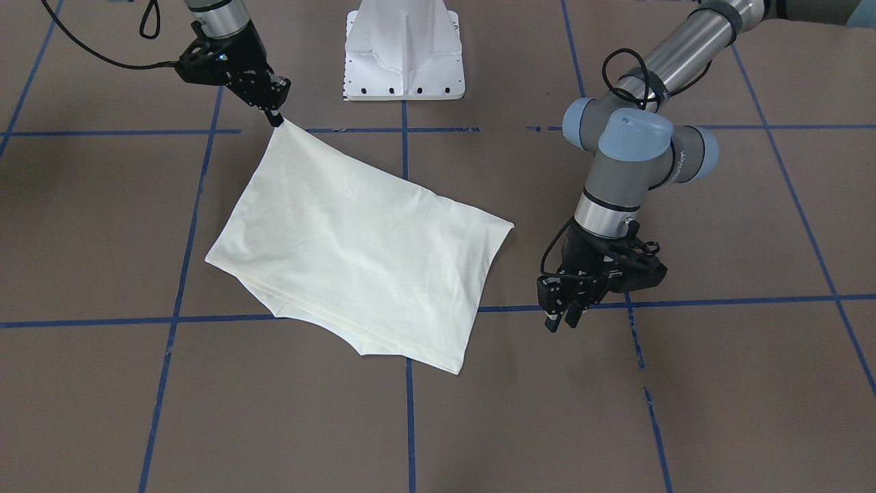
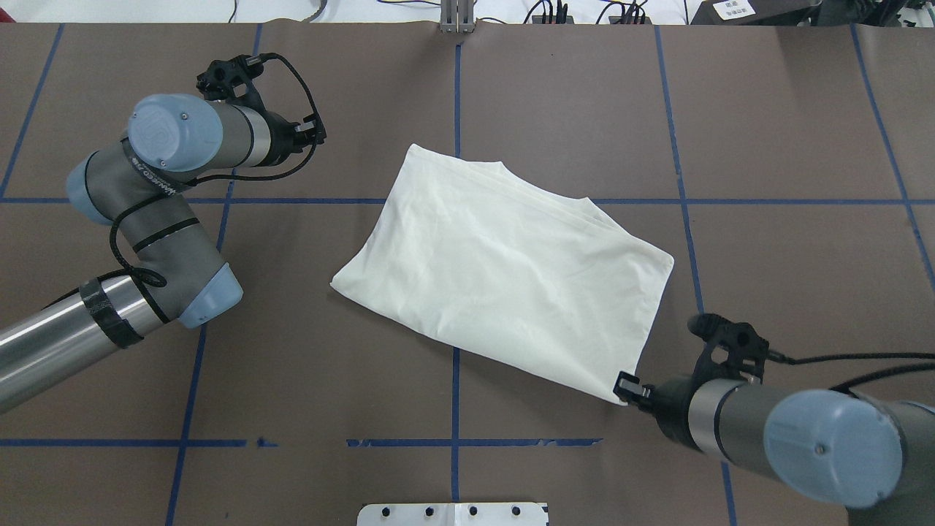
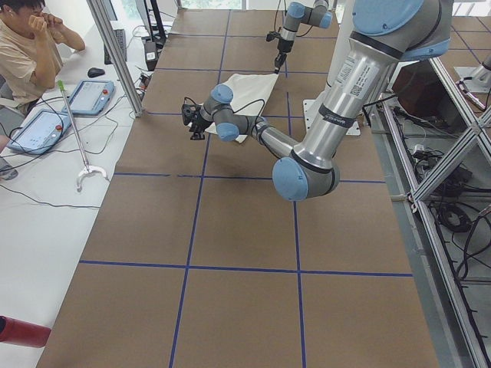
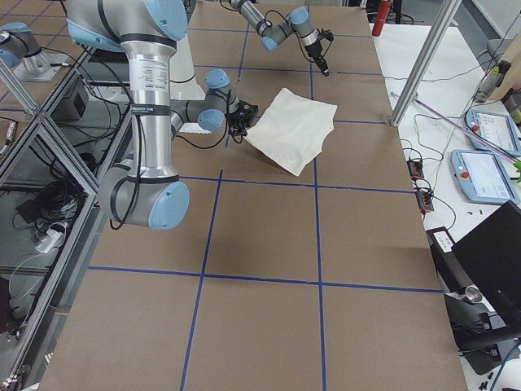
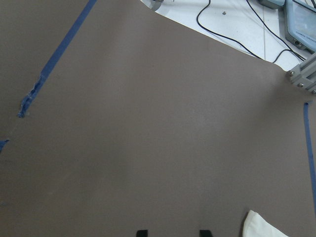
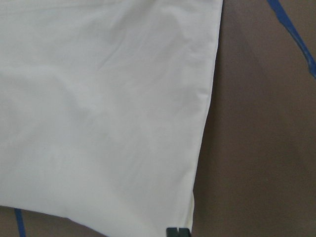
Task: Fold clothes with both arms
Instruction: 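Move the left gripper to the shirt's nearest corner while the right gripper holds another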
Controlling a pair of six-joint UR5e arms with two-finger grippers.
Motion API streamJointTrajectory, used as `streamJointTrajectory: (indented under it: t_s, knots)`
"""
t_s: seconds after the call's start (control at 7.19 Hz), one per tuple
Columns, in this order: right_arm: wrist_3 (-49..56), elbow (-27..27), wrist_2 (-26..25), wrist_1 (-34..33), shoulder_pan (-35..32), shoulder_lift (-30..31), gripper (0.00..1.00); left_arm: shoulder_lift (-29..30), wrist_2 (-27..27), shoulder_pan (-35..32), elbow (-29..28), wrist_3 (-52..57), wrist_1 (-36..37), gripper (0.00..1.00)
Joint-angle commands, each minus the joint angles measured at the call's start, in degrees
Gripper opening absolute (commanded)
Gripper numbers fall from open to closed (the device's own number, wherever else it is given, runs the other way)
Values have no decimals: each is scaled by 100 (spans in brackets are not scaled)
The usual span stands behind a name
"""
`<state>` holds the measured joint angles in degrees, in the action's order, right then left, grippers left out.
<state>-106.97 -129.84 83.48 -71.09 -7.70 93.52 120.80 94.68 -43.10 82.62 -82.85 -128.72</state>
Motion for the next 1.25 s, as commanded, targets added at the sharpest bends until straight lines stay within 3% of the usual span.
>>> streamJointTrajectory:
  t_s: [0.0,0.14,0.28,0.42,0.7,0.84,1.11]
  knots:
    - [-218,-331,-699,-10,1327,570,0,-22,42,-5,8,15,-152,46]
    - [-358,-358,-736,-1,1602,562,0,-39,77,-14,217,15,-180,46]
    - [-629,-436,-762,-1,1814,527,62,-274,556,4,707,-107,-163,47]
    - [-675,-498,-910,-1,1877,527,100,-703,1448,4,1373,-430,-119,50]
    - [-676,-971,-938,-27,1433,571,100,-874,1589,728,1791,-1438,-110,58]
    - [-658,-964,-930,-27,916,510,100,-892,1554,1221,1714,-1905,-84,58]
    - [-649,-825,-903,-45,507,571,100,-831,1188,1716,1670,-2068,432,58]
